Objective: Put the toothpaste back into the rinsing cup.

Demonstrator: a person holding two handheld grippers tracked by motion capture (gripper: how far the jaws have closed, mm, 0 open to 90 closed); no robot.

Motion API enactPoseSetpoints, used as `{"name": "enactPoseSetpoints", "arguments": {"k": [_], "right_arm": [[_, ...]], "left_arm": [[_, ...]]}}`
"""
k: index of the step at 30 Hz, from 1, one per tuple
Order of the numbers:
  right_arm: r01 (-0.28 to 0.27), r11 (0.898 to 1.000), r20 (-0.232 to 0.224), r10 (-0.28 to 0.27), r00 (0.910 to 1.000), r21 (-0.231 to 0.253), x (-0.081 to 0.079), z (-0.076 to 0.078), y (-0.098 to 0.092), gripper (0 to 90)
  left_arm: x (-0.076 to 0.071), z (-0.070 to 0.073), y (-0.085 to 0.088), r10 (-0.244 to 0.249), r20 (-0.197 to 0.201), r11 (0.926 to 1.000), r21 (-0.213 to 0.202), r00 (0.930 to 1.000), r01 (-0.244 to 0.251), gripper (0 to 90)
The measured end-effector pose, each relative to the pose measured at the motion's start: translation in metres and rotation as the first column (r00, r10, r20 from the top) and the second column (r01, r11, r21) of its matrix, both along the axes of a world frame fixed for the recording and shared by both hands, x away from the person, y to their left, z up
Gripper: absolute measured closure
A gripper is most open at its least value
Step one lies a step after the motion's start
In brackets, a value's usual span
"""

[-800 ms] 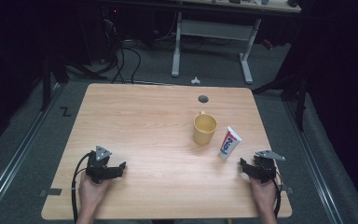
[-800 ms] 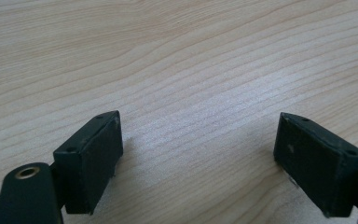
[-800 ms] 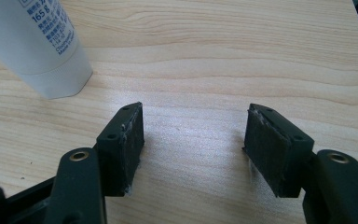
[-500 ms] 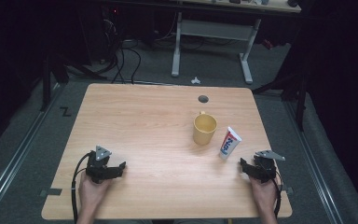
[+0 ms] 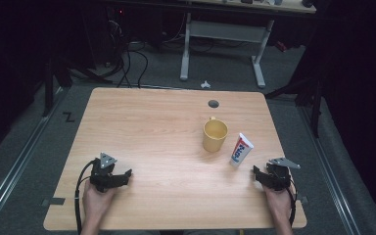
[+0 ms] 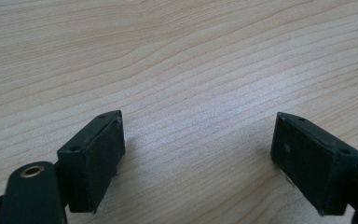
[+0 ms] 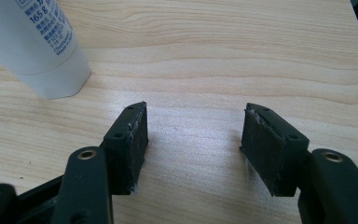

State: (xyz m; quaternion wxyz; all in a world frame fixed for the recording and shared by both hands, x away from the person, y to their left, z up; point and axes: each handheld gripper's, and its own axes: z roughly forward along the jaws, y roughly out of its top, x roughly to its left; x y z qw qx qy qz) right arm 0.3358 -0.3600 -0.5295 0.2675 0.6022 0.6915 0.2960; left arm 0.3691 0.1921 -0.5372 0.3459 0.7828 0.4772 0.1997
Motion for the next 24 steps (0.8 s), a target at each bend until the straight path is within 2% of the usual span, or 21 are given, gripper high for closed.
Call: {"name": "enactPoseSetpoints", "arguments": {"k": [7,9,13,24], "right_arm": [[0.004,1.0,-0.017,-0.004,0.9998,-0.008,0.0,0.001,0.002,37.3],[0.003,1.0,-0.013,-0.003,0.9999,0.004,-0.002,0.002,0.002,37.2],[-0.011,1.0,0.016,0.01,0.9998,0.019,-0.01,0.009,0.003,36.8],[-0.04,0.998,0.033,0.039,0.9987,0.054,-0.031,0.011,0.008,36.7]], "left_arm": [[0.0,0.0,0.0,0.002,0.001,1.0,-0.001,1.0,-0.002,18.3],[0.0,0.0,0.0,0.002,0.001,1.0,-0.001,1.0,-0.002,18.3],[0.0,0.0,0.0,0.001,0.0,1.0,-0.001,1.0,-0.001,18.5],[0.0,0.0,0.0,0.002,0.0,1.0,-0.002,1.0,-0.002,18.6]]}}
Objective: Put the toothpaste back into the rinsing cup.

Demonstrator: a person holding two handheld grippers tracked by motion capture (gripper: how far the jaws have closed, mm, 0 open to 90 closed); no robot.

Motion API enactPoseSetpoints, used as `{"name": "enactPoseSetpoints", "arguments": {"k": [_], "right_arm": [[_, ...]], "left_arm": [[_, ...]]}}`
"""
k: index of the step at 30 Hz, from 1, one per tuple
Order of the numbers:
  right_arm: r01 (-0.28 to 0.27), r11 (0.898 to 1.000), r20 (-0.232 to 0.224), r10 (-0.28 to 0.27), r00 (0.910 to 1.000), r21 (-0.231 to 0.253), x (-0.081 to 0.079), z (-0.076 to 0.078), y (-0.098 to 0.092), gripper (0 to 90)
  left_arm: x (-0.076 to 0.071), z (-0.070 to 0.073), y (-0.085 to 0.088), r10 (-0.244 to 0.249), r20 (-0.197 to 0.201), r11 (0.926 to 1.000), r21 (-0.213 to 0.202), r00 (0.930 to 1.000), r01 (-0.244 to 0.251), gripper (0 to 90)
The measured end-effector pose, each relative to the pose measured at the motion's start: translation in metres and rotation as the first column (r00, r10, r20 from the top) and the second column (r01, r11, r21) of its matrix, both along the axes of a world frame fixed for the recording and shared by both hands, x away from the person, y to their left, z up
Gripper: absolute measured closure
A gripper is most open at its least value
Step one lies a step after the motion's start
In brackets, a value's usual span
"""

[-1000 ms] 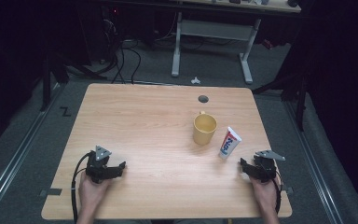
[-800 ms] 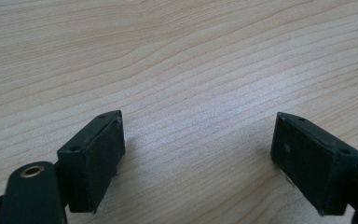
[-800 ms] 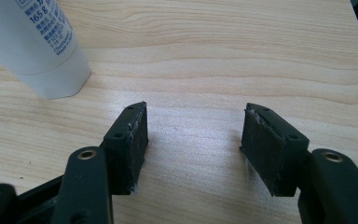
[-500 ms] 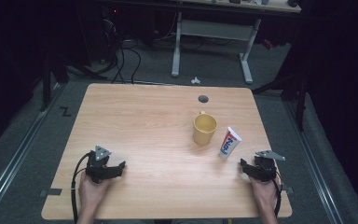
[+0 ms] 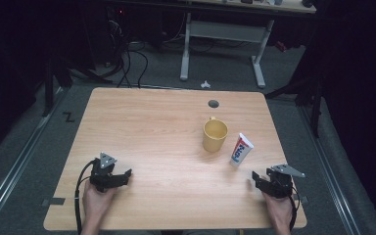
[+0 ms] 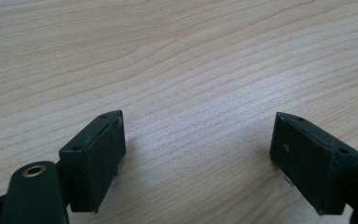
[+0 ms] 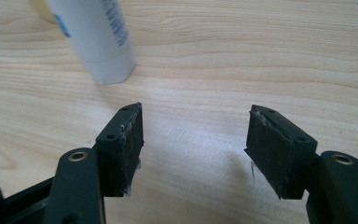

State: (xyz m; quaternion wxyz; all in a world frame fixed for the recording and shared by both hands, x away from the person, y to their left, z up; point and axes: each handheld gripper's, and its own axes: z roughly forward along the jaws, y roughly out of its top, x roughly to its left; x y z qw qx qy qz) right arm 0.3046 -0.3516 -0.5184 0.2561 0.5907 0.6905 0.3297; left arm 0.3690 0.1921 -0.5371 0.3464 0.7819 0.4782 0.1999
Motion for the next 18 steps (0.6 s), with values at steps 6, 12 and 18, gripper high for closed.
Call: {"name": "enactPoseSetpoints", "arguments": {"k": [6,12,18], "right_arm": [[-0.036,0.999,0.018,0.036,0.9992,0.005,-0.014,0.004,0.009,36.6],[-0.064,0.998,0.03,0.063,0.9975,0.013,-0.021,0.008,0.02,35.2],[-0.076,0.997,0.059,0.075,0.9954,0.012,-0.02,0.017,0.03,32.7]], "left_arm": [[0.0,0.0,0.0,0.0,0.0,1.0,0.001,1.0,0.0,18.6],[0.0,0.0,0.0,0.001,0.001,1.0,0.0,1.0,-0.001,18.6],[0.0,0.0,0.0,0.001,0.001,1.0,0.0,1.0,-0.001,18.6]]}}
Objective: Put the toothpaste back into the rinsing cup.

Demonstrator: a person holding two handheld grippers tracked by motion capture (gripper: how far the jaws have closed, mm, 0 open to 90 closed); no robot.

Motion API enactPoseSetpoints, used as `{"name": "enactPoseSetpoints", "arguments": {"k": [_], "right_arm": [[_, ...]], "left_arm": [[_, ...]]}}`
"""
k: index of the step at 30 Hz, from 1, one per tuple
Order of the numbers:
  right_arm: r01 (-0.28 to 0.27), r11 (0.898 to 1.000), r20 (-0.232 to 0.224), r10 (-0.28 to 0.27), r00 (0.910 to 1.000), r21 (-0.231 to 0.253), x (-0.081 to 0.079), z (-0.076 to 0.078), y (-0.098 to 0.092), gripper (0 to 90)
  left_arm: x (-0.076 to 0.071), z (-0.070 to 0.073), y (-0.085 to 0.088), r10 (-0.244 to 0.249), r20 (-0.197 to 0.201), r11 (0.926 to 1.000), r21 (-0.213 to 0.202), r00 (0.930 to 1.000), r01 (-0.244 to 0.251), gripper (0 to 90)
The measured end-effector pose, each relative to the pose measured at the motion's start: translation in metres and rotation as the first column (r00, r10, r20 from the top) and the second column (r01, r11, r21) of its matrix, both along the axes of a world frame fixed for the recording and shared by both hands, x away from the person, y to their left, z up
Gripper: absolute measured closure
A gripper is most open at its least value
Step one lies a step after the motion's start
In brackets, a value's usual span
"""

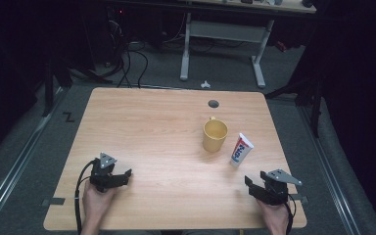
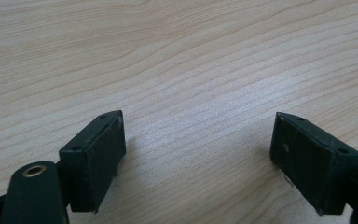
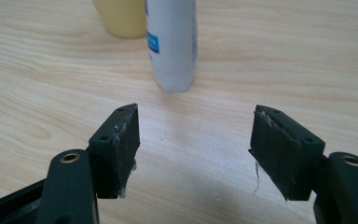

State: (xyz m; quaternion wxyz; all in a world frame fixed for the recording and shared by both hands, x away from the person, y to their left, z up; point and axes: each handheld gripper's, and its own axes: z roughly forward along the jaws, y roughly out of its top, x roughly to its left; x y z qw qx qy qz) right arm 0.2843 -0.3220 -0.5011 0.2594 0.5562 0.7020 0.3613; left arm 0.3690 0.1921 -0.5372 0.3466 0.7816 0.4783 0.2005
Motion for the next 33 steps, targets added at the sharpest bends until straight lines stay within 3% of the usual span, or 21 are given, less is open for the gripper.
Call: {"name": "enactPoseSetpoints", "arguments": {"k": [11,19,26,33], "right_arm": [[-0.054,0.999,0.013,0.054,0.9984,-0.003,0.025,0.012,0.02,31.0],[-0.048,0.999,0.01,0.048,0.9988,0.003,0.049,0.015,0.025,32.9],[-0.028,0.999,0.016,0.028,0.9995,0.02,0.068,0.015,0.027,40.5],[-0.018,1.0,0.04,0.018,0.9991,0.015,0.075,0.015,0.028,49.8]], "left_arm": [[0.0,0.0,0.0,-0.001,-0.001,1.0,0.001,1.0,0.001,18.7],[0.0,0.0,0.0,-0.001,-0.001,1.0,0.0,1.0,0.001,18.7],[0.0,0.0,0.0,-0.001,-0.001,1.0,0.0,1.0,0.001,18.7],[0.0,0.0,0.0,-0.001,-0.001,1.0,0.0,1.0,0.001,18.7]]}}
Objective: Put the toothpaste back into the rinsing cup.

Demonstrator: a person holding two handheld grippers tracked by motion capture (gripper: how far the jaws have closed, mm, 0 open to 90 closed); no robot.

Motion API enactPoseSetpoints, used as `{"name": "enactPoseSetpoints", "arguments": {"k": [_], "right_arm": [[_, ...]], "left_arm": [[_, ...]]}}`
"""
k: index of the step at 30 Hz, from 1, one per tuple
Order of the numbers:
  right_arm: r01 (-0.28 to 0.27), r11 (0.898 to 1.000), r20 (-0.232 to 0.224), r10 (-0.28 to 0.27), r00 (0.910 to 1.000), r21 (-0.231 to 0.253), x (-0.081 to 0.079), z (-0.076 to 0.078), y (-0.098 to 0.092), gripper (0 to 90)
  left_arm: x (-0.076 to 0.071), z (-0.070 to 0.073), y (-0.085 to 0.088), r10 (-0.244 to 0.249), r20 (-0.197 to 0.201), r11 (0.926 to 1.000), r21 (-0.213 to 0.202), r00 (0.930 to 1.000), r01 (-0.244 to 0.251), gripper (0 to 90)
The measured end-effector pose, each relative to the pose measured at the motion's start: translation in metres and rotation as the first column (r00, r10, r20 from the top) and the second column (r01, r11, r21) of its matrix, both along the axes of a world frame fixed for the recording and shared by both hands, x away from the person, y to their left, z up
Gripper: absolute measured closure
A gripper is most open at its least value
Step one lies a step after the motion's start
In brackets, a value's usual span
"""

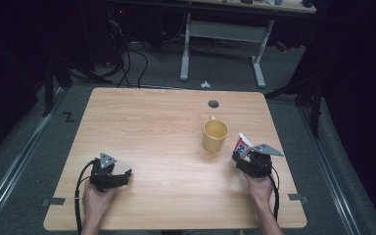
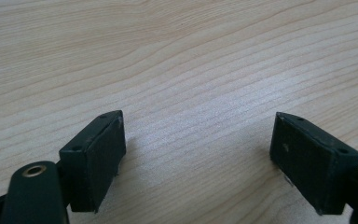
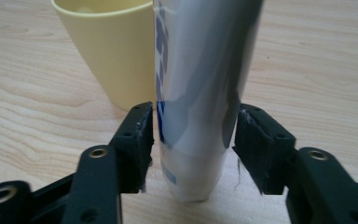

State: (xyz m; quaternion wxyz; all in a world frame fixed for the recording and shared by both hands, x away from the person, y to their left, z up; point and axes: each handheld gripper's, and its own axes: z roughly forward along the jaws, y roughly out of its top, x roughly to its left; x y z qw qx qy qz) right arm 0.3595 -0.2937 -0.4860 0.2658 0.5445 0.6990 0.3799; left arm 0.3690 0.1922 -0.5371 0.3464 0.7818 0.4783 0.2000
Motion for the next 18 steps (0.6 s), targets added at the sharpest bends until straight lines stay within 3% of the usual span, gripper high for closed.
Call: {"name": "enactPoseSetpoints", "arguments": {"k": [9,18], "right_arm": [[-0.013,1.0,0.026,0.014,0.9996,-0.018,0.0008,0.002,0.0026,60.8],[-0.034,0.998,0.027,0.035,0.999,-0.045,-0.0007,0.0039,0.0005,64.6]], "left_arm": [[0.0,-0.0001,-0.0001,0.001,0.001,1.0,0.0,1.0,-0.001,18.7],[0.0,0.0,0.0,0.0,0.0,1.0,0.0,1.0,0.0,18.7]]}}
